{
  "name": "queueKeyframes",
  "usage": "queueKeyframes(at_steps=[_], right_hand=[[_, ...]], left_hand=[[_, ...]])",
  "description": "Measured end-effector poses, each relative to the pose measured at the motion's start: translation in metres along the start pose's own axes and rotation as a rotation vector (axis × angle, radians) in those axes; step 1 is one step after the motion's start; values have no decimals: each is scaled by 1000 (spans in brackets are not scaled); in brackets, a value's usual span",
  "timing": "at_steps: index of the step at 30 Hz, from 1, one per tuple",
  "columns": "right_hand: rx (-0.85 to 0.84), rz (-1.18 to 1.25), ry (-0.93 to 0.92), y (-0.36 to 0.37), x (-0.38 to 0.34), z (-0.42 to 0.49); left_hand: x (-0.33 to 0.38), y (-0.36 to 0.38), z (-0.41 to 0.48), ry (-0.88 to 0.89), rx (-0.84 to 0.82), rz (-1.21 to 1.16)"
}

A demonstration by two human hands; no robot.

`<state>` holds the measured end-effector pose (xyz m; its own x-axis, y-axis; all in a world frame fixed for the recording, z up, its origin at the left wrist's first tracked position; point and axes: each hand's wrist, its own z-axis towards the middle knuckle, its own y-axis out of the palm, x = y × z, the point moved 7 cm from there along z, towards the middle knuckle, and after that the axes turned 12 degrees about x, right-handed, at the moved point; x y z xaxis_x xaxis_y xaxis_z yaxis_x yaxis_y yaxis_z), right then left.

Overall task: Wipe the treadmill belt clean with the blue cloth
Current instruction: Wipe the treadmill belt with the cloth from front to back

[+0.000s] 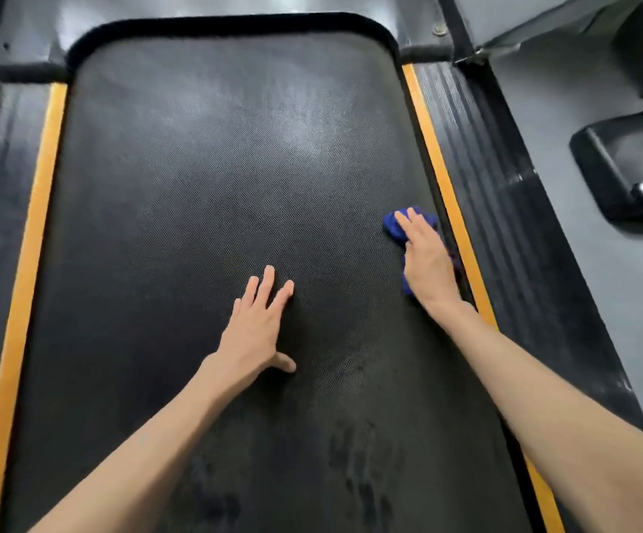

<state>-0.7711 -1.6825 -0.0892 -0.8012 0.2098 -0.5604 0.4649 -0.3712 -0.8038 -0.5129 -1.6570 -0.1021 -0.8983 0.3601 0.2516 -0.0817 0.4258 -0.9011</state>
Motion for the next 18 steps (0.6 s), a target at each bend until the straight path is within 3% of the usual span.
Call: queueKeyframes(at_steps=[2,3,6,8,10,14,18], right_hand=[[113,-33,-47,3,-11,-20],[80,13,-126,5,-22,-36],[-224,89,-453,9,-45,-92],[-337,50,-568,7,-44,-97],[-299,58,-464,11,-38,-74],[-112,76,-47,7,-25,-16],[-146,70,27,4,-32,-18]], left_hand=[[2,-3,1,-13,11,-2],[2,-6,0,-23,18,0],[6,-8,-1,-21,6,20],[5,-9,-3,-25,8,32],[5,-8,-5,-17,6,30],[5,-6,-9,-21,14,-23],[6,-7,-13,-23,27,14]])
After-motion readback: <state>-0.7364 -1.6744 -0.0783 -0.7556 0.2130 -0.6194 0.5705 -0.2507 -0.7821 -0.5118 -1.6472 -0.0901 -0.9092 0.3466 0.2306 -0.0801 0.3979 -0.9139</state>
